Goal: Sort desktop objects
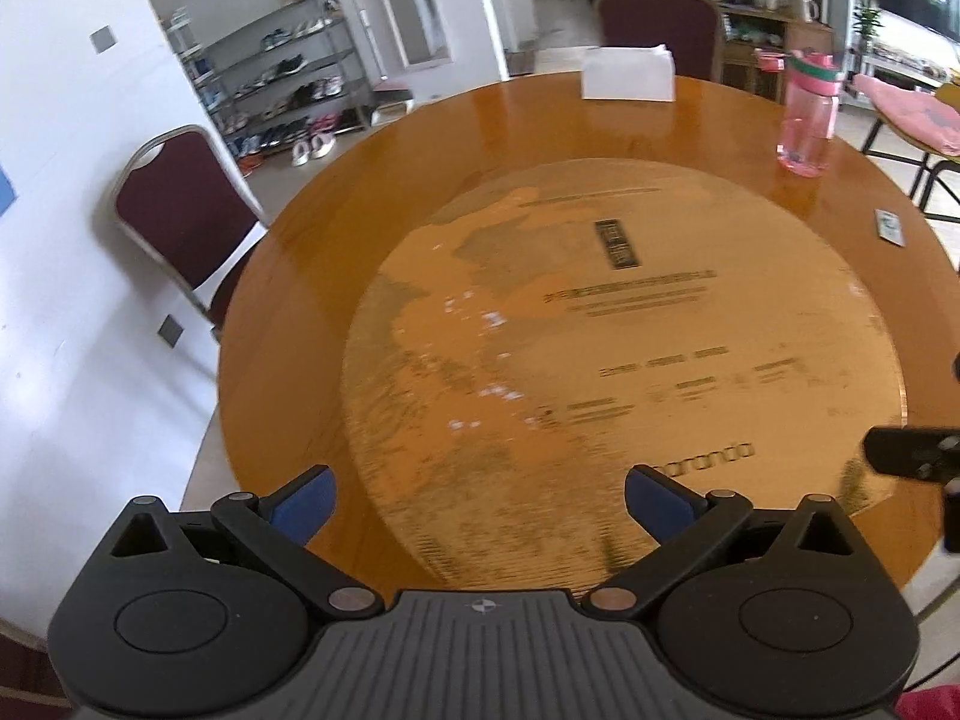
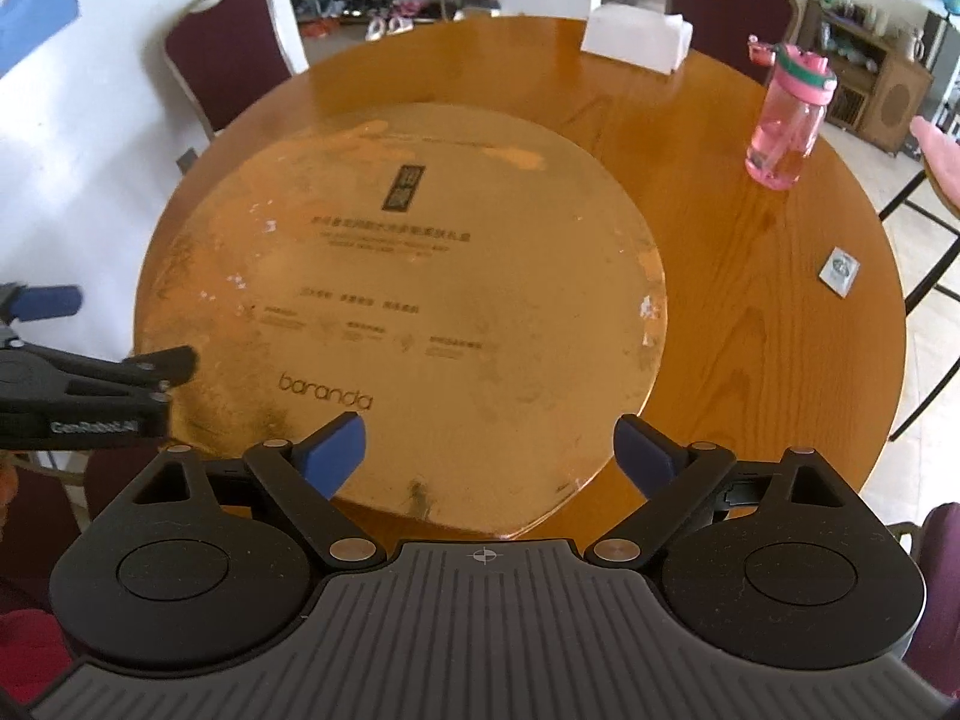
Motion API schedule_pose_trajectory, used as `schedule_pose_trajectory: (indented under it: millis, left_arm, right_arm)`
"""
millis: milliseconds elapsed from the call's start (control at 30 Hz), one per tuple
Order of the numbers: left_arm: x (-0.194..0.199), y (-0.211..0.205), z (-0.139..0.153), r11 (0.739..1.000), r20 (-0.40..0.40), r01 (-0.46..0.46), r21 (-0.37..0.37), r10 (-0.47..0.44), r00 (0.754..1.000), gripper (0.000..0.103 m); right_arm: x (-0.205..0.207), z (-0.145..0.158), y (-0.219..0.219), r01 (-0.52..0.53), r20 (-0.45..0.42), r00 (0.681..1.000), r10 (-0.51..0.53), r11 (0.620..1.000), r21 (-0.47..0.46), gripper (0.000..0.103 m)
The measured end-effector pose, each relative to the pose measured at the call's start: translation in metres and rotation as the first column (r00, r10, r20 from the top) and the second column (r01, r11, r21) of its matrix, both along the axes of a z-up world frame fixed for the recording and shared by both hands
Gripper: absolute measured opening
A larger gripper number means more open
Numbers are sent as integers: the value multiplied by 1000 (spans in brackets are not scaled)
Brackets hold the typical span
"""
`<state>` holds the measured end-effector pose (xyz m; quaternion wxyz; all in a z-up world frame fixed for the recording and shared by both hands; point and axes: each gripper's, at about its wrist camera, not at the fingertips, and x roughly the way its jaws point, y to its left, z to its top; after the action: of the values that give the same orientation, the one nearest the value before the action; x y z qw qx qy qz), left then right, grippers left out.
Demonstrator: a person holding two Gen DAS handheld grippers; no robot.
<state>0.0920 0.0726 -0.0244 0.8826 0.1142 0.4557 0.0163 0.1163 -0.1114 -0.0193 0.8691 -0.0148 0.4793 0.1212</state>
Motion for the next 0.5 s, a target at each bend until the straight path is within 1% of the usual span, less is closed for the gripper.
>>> schedule_pose_trajectory:
  millis: [67, 167, 300, 400, 500]
  left_arm:
    - [2, -3, 2, 1000, 10, 7, -2, -7, 1000, 102]
    - [3, -4, 6, 1000, 4, 7, -22, -7, 1000, 103]
    - [2, -6, 3, 997, -34, 35, -62, -38, 999, 102]
    - [0, -10, -2, 995, -75, 58, -77, -63, 995, 102]
    - [0, -14, -10, 996, -130, 63, -56, -70, 989, 102]
  right_arm:
    - [-3, 4, 2, -7, 14, 1000, 7, 1000, 4, 93]
    - [-7, 9, 2, -14, 34, 999, 14, 1000, 18, 93]
    - [-11, 13, -2, -11, 45, 999, 9, 999, 53, 93]
    - [-12, 10, -2, -8, 15, 1000, 7, 998, 58, 93]
    - [-15, 5, 0, -17, -15, 1000, 18, 999, 44, 93]
